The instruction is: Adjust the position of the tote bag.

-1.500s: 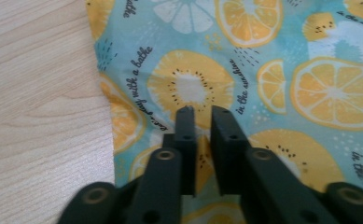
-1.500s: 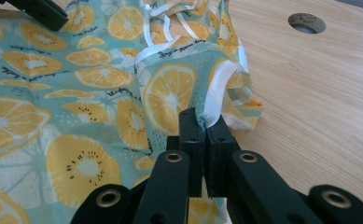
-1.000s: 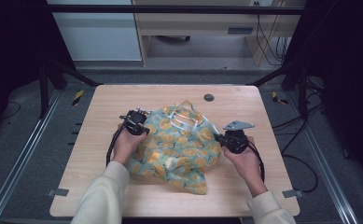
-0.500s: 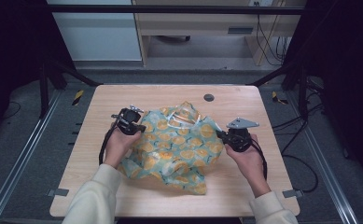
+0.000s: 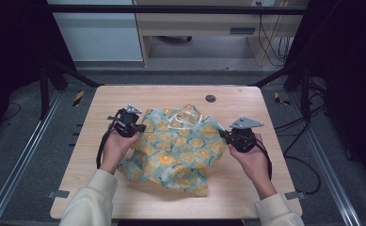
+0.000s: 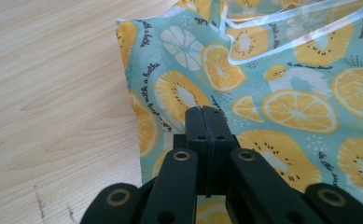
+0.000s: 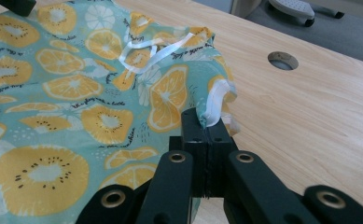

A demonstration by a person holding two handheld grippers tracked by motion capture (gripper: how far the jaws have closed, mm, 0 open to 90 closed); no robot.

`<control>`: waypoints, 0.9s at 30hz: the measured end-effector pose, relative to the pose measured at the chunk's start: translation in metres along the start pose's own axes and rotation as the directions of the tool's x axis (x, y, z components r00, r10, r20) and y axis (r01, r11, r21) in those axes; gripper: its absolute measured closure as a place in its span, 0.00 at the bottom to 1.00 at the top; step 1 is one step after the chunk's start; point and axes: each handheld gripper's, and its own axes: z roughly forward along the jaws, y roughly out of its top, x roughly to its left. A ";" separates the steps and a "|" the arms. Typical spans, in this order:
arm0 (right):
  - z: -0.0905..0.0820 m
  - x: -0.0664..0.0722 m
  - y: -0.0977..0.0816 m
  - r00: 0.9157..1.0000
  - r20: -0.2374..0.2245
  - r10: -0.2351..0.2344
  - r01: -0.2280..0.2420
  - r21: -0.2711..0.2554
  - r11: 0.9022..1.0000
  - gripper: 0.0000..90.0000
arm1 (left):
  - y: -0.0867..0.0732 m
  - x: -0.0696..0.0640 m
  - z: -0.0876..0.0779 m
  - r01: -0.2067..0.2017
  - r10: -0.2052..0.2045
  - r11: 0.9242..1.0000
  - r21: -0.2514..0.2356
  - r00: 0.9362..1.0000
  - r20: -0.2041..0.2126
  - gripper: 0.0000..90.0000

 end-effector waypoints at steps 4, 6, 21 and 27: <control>-0.005 -0.001 0.004 1.000 -0.004 0.000 -0.001 -0.018 1.000 1.00 | -0.002 -0.002 -0.009 -0.011 0.011 0.999 -0.030 1.000 0.001 1.00; -0.010 -0.001 0.008 1.000 -0.005 -0.011 0.011 -0.042 0.999 1.00 | -0.003 -0.003 -0.015 -0.012 0.013 0.998 -0.053 1.000 0.002 1.00; -0.036 0.007 0.030 0.999 -0.008 -0.052 0.051 -0.110 0.993 1.00 | -0.013 -0.008 -0.053 -0.037 0.034 0.987 -0.154 0.999 -0.025 1.00; -0.046 0.018 0.031 0.996 -0.021 -0.081 0.078 -0.133 0.988 1.00 | -0.022 -0.014 -0.067 -0.055 0.051 0.982 -0.179 0.998 -0.027 1.00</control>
